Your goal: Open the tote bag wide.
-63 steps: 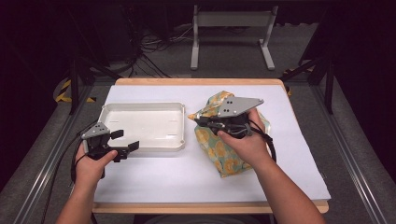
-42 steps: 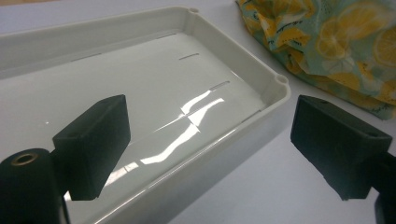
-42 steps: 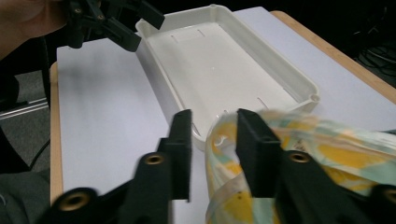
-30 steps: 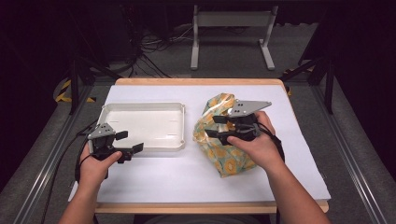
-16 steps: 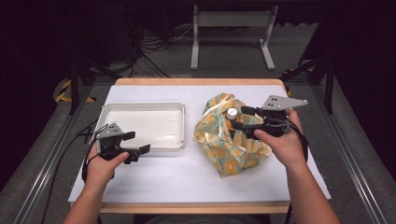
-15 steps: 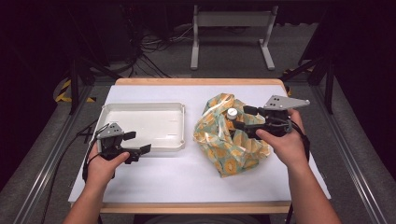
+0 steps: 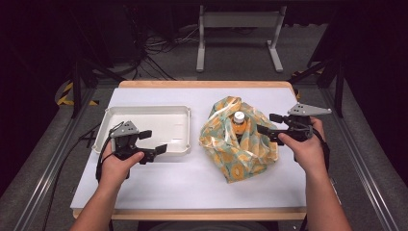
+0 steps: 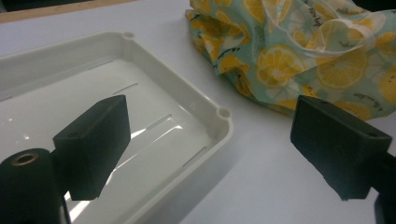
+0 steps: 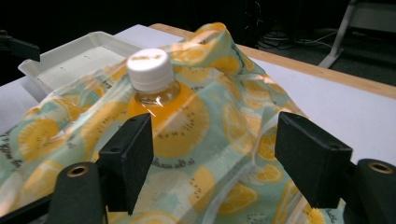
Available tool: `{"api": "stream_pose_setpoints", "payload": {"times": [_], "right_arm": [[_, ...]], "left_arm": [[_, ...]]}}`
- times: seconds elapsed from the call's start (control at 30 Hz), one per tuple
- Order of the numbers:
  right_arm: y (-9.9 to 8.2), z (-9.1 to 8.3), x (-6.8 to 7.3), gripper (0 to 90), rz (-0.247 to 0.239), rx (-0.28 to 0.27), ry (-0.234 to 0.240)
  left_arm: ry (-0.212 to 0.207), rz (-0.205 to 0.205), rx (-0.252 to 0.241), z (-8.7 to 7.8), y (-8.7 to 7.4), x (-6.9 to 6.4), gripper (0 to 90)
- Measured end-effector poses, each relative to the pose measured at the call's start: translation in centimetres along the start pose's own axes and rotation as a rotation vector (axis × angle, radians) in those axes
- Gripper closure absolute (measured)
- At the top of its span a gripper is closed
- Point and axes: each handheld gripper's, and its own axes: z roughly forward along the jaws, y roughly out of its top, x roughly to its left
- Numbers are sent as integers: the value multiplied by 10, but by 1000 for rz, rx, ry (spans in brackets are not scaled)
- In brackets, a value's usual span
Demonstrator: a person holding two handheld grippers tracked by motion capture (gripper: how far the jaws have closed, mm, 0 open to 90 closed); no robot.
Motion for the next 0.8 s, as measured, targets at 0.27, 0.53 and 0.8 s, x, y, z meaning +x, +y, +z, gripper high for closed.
{"api": "stream_pose_setpoints", "payload": {"times": [0.27, 0.53, 0.8], "right_arm": [[-8, 4, -9, 282, 14, 21, 4], [-12, 0, -14, 282, 13, 20, -12], [-14, -2, -16, 281, 12, 16, -21]], "left_arm": [[-41, 24, -31, 20, 22, -15, 130], [-96, 28, -47, 44, 43, -28, 152], [-160, 72, -58, 70, 63, -49, 139]]}}
